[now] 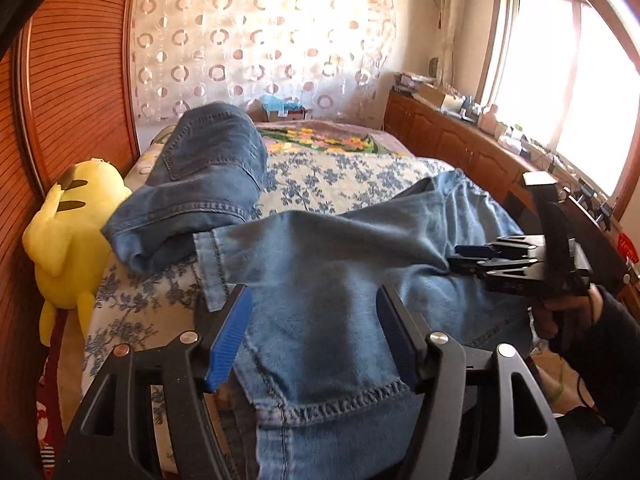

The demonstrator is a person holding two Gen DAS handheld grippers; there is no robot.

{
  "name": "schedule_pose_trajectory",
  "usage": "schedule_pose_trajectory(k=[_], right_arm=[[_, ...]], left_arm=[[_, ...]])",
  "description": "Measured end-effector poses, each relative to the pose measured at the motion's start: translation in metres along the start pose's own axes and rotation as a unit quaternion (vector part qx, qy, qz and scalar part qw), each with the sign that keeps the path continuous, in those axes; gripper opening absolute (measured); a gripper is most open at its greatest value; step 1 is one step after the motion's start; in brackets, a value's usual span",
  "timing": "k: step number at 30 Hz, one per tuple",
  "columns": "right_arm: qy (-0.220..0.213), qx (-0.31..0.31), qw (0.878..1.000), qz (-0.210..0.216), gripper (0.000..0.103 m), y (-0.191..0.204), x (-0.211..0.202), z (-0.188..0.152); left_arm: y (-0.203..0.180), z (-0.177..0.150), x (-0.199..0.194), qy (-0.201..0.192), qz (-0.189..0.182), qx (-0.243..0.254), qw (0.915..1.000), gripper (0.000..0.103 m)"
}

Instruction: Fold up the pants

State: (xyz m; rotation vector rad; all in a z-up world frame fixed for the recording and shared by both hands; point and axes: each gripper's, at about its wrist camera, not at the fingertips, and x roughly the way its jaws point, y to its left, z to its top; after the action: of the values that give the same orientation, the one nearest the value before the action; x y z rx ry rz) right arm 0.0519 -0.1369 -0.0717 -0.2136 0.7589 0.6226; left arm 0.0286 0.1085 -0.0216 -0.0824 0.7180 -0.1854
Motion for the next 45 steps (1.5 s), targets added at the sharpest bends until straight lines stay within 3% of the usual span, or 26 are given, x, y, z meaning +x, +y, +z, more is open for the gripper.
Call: schedule_pose_trajectory(k=[6,12,18,23,30,33,36,39,40,41,42,45], right_arm=[[-0.029,0.014,0.999,-0.003,0.033,-0.026,-0.012,0.012],[-0.058,0.040,0.997,0.020,0.039,-0.044,-0.012,0.052],[-0.054,0.056,0.996,0.039,0.039,-0.048,0.008,0.078],[0.003,0.044,0.999,0.008,0.039,-0.043,0.037,0.092],[0.077,0.004,0.997,0.019,0.039,-0.044,0.047,0.073],[0.084,-0.006,0.996,0.025,0.024,-0.039,0.051,0.076],[0.060,-0.016,0.998,0.004,0.011,-0.035,0.046,0.083],[-0.023,0.008,0.999,-0.039,0.009,-0.040,0.013,0.095],[-0.057,0.015,0.996,-0.060,0.002,-0.041,0.002,0.099],[-0.082,0.018,0.992,-0.091,0.003,-0.042,-0.006,0.101],[-0.091,0.016,0.991,-0.100,0.003,-0.043,-0.009,0.103],[-0.071,0.036,0.994,-0.077,0.004,-0.053,-0.003,0.102]], left_arm=[[0.006,-0.010,0.021,0.029,0.009,-0.007,0.9995,0.065],[0.013,-0.024,0.030,0.051,0.024,-0.010,0.9984,0.065],[0.017,-0.036,0.033,0.063,0.035,-0.009,0.9974,0.065],[0.025,-0.043,0.035,0.065,0.033,-0.025,0.9971,0.065],[0.026,-0.045,0.036,0.065,0.032,-0.025,0.9971,0.065],[0.026,-0.046,0.037,0.064,0.032,-0.026,0.9971,0.065],[0.024,-0.045,0.038,0.064,0.035,-0.023,0.9971,0.065],[0.024,-0.045,0.039,0.065,0.036,-0.019,0.9971,0.065],[0.023,-0.045,0.039,0.065,0.036,-0.018,0.9970,0.065],[0.023,-0.045,0.040,0.067,0.038,-0.019,0.9969,0.065],[0.024,-0.046,0.040,0.067,0.037,-0.020,0.9969,0.065],[0.023,-0.044,0.038,0.065,0.036,-0.021,0.9970,0.065]])
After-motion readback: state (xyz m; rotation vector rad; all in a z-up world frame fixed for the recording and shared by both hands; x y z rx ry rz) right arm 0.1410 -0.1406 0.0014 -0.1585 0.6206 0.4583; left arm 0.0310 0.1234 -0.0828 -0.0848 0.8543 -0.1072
